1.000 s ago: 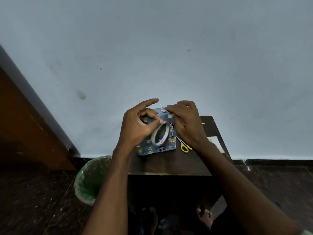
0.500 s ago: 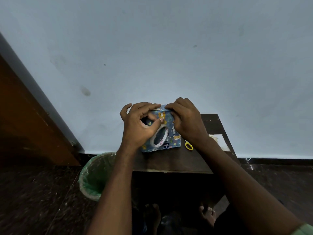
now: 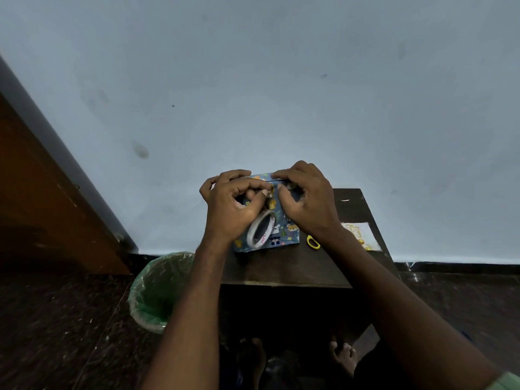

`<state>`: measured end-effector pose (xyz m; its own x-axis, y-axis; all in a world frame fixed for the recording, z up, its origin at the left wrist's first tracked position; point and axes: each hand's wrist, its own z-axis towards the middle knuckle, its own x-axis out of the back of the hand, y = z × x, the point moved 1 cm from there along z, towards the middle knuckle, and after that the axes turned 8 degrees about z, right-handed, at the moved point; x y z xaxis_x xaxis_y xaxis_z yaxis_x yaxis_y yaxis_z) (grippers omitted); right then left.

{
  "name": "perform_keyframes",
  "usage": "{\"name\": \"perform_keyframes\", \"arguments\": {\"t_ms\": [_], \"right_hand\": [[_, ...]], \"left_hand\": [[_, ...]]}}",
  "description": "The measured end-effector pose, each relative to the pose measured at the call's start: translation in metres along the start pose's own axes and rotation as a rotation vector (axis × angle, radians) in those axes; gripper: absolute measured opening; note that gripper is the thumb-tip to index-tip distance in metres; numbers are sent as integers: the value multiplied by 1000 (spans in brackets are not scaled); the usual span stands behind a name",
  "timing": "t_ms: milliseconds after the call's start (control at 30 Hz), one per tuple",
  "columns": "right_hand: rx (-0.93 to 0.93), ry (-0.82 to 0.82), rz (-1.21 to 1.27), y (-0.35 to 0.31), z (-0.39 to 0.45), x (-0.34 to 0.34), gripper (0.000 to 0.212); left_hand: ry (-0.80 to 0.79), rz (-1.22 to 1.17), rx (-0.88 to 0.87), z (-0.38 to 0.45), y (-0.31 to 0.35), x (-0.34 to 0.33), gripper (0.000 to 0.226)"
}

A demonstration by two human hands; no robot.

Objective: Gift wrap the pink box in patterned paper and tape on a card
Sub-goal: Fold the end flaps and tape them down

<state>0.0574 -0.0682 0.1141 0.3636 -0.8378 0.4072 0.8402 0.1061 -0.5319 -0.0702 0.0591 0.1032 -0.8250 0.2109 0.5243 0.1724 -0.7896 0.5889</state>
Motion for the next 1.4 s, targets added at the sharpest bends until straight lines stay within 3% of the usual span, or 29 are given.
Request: {"name": "perform_keyframes", "arguments": {"t_ms": [367,500,933,1033,1400], "right_hand": [[98,-175,-196,-2,11,6,13],[105,-198,-138,-1,13,5,5],[106,-245,-187,2,21,7,17],[108,-243,-199,3,22,5,10],[41,-235,-198,-3,21,2,18]], "left_hand": [[36,47,62,4,7,-6,4],[31,92,34,5,8,-5,5],[2,74,49,7,12,-3,11],[5,60,61,7,10,-5,20],[-7,51,84,6,11,-4,8]]}}
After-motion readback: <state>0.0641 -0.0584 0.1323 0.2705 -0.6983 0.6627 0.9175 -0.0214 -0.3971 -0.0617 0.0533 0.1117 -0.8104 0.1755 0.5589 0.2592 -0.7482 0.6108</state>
